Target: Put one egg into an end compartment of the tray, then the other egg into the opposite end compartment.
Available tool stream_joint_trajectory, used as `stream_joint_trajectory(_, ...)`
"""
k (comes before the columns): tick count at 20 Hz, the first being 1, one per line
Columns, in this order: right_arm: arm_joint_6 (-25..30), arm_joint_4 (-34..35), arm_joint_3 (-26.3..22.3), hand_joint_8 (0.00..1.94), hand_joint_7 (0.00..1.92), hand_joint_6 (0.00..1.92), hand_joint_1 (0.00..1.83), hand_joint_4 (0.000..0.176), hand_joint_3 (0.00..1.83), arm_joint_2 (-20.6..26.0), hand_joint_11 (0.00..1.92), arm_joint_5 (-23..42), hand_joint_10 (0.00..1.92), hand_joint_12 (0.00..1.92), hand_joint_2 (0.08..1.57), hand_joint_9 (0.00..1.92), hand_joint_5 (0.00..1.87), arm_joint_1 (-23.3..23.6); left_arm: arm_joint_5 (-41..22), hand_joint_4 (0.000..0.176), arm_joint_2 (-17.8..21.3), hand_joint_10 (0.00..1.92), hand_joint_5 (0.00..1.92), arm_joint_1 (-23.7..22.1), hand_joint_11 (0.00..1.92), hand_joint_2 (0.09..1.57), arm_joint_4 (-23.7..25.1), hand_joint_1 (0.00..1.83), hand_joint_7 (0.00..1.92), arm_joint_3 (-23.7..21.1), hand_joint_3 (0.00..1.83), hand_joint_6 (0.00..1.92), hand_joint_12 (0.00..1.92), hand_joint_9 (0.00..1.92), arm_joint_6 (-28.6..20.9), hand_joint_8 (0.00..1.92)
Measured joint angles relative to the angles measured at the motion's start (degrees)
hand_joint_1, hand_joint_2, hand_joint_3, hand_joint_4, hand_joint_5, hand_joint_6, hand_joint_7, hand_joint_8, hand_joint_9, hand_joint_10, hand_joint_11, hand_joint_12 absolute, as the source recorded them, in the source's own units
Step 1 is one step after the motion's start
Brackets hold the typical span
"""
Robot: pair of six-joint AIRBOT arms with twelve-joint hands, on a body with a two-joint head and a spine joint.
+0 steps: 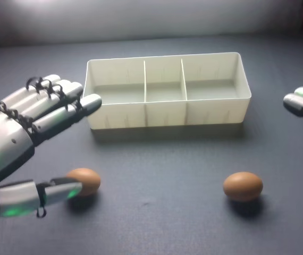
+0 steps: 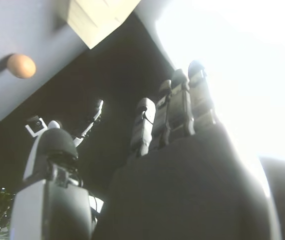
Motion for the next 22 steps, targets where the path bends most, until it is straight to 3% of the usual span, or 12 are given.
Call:
stream_joint_trajectory(2, -0.04, 0.09, 0.26, 0.0, 0.0, 0.0, 0.52, 0.0, 0.0, -0.35, 0.0, -1.2, 0.0, 0.0, 1.27, 0.0, 0.0, 0.0, 4.11, 0.121, 0.0, 0.0, 0.0, -0.07, 0.01, 1.11, 0.96, 0.49, 0.0, 0.48, 0.0, 0.0, 0.16, 0.0, -0.37, 0.0)
stream_joint_trajectory(3, -0.07, 0.11, 0.26, 0.0, 0.0, 0.0, 0.5, 0.0, 0.0, -0.35, 0.0, -1.46, 0.0, 0.0, 1.27, 0.0, 0.0, 0.0, 6.69, 0.093, 0.0, 0.0, 0.0, -0.83, 0.0, 1.09, 1.49, 0.54, 0.0, 0.96, 0.0, 0.0, 0.31, 0.01, -0.7, 0.0)
stream_joint_trajectory(4, -0.07, 0.24, 0.26, 0.0, 0.0, 0.0, 0.49, 0.0, 0.0, -0.42, 0.0, -1.57, 0.0, 0.0, 1.27, 0.0, 0.0, 0.0, 7.89, 0.116, -0.15, 0.01, 0.0, -1.46, 0.0, 1.08, 1.81, 0.57, 0.0, 1.44, 0.0, 0.0, 0.48, 0.03, -0.92, 0.0)
stream_joint_trajectory(8, -0.04, 0.26, 0.59, 0.0, 0.0, 0.0, 0.51, 0.0, 0.0, -1.29, 0.0, -1.84, 0.0, 0.0, 1.26, 0.0, 0.0, 0.0, 14.05, 0.129, -2.67, 0.04, 0.0, -2.89, 0.0, 1.09, 2.54, 0.71, 0.03, 3.61, 0.0, 0.0, 1.14, 0.09, -0.94, 0.0)
stream_joint_trajectory(12, 1.11, 0.9, 1.22, 0.0, 0.0, 0.0, 0.46, 0.0, 0.0, -2.27, 0.0, -2.23, 0.0, 0.0, 1.27, 0.0, 0.0, 0.0, 20.09, 0.11, -5.77, 0.07, 0.0, -4.17, 0.0, 1.09, 2.49, 0.83, 0.09, 5.84, 0.0, 0.0, 1.38, 0.12, -1.14, 0.01)
stream_joint_trajectory(14, 1.14, 0.9, 1.36, 0.0, 0.0, 0.0, 0.44, 0.0, 0.0, -2.32, 0.0, -2.25, 0.0, 0.0, 1.28, 0.0, 0.0, 0.0, 21.81, 0.053, -6.86, 0.34, 0.08, -4.83, 0.0, 1.07, 2.21, 0.88, 0.2, 6.82, 0.0, 0.01, 1.51, 0.12, -1.16, 0.01)
stream_joint_trajectory(16, 1.14, 1.49, 1.44, 0.0, 0.0, 0.0, 0.44, 0.0, 0.0, -2.45, 0.0, -2.32, 0.0, 0.0, 1.28, 0.0, 0.0, 0.0, 22.8, 0.014, -7.63, 0.44, 0.16, -5.18, 0.0, 1.09, 2.54, 0.91, 0.25, 7.32, 0.01, 0.02, 1.5, 0.12, -1.6, 0.01)
stream_joint_trajectory(18, 1.18, 1.46, 1.44, 0.0, 0.0, 0.0, 0.43, 0.0, 0.0, -2.47, 0.0, -2.36, 0.0, 0.0, 1.28, 0.0, 0.0, 0.02, 23.15, 0.0, -7.89, 0.52, 0.37, -5.66, 0.04, 1.12, 2.54, 1.03, 0.44, 7.76, 0.01, 0.06, 1.58, 0.28, -1.84, 0.05)
stream_joint_trajectory(19, 1.22, 1.49, 1.44, 0.0, 0.0, 0.0, 0.45, 0.0, 0.0, -2.49, 0.0, -2.36, 0.0, 0.0, 1.28, 0.0, 0.0, 0.0, 23.15, 0.0, -8.17, 1.15, 0.63, -6.12, 0.43, 1.21, 2.25, 1.24, 0.67, 7.91, 0.01, 0.16, 1.76, 0.56, -1.81, 1.12)
stream_joint_trajectory(20, 1.36, 1.46, 1.44, 0.0, 0.0, 0.0, 0.45, 0.0, 0.01, -2.49, 0.0, -2.36, 0.0, 0.0, 1.29, 0.0, 0.0, 0.0, 22.86, 0.0, -8.33, 1.57, 0.67, -6.36, 0.73, 1.25, 2.38, 1.21, 0.76, 7.91, 0.0, 0.98, 1.89, 0.78, -1.86, 1.49)
stream_joint_trajectory(21, 1.44, 1.46, 1.44, 0.0, 0.0, 0.0, 0.46, 0.0, 0.01, -2.49, 0.0, -2.38, 0.0, 0.0, 1.29, 0.0, 0.0, 0.0, 22.51, 0.0, -8.33, 1.8, 0.63, -6.78, 0.9, 1.29, 2.93, 1.18, 0.72, 7.91, 0.01, 1.22, 1.91, 0.88, -1.51, 1.68)
stream_joint_trajectory(22, 1.6, 1.62, 1.44, 0.0, 0.0, 0.0, 0.46, 0.0, 0.01, -2.49, 0.0, -2.47, 0.0, 0.0, 1.29, 0.0, 0.0, 0.0, 22.86, 0.0, -8.33, 1.9, 0.61, -7.3, 1.06, 1.32, 3.23, 1.16, 0.66, 8.09, 0.01, 1.27, 1.92, 0.96, -1.29, 1.81)
